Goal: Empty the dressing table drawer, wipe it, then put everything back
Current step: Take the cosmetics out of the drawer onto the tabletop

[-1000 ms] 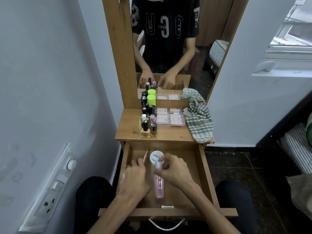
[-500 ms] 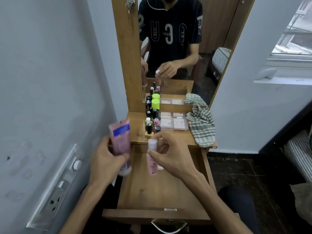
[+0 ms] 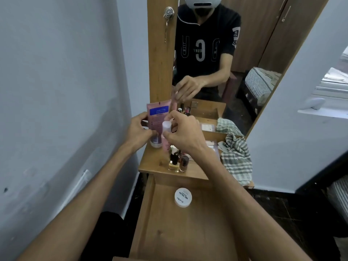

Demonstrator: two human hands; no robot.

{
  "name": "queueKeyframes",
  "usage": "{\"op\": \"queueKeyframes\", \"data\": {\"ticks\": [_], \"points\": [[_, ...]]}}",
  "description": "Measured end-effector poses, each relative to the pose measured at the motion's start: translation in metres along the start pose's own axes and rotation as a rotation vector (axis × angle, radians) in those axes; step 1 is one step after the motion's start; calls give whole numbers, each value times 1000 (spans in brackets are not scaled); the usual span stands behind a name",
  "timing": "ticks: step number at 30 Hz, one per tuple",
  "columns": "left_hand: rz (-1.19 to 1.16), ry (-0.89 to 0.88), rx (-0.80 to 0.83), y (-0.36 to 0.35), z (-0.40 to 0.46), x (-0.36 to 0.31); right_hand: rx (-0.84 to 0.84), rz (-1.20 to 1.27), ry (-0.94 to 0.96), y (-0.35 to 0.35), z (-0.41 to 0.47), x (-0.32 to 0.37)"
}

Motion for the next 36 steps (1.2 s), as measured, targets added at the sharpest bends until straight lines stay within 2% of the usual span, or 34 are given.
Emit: {"op": "queueKeyframes", "data": {"ticks": [10, 17, 20, 24, 27, 30, 34, 36], "points": [[6, -10, -14, -14, 34, 33, 98, -33, -76, -25, 31, -29], [19, 26, -27, -16, 31, 43, 104, -4, -83, -13, 21, -25], [14, 44, -130, -13, 16, 41, 14, 42, -47, 1, 4, -21], [-30, 5, -398, -13, -35, 30, -177, 125, -22, 17, -34, -26], [-31, -70, -453, -27, -81, 26, -213, 198, -22, 22, -70, -36], [76, -31, -305, -55, -117, 32, -210, 220, -69, 20, -103, -52], [438, 221, 207, -104, -140, 54, -151, 214, -177, 7, -135, -74], [624, 295, 360, -127, -143, 64, -126, 212, -190, 1, -147, -79]]}}
Point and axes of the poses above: each hand's wrist, its own z-axis towards the middle knuckle, its own y-axis out of the back of the hand, x = y × z, the point moved 3 cm from there along z, towards the middle knuckle, and after that the axes turned 6 degrees about x, right-handed, at the moved point
